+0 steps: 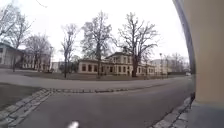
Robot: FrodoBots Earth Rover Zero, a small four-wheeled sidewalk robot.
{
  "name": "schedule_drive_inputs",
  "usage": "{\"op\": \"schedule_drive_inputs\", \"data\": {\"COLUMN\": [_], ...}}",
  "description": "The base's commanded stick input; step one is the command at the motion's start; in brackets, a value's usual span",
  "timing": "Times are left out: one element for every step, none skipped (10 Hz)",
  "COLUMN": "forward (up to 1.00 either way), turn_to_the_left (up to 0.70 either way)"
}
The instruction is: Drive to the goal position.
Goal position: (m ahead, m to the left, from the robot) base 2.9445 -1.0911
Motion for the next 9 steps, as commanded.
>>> {"op": "schedule_drive_inputs", "data": {"forward": [-0.7, -0.7, -0.7, -0.7, -0.7, -0.7, -0.7, -0.7, -0.7], "turn_to_the_left": [0.0, 0.0, 0.0, 0.0, 0.0, 0.0, 0.0, 0.0, 0.0]}}
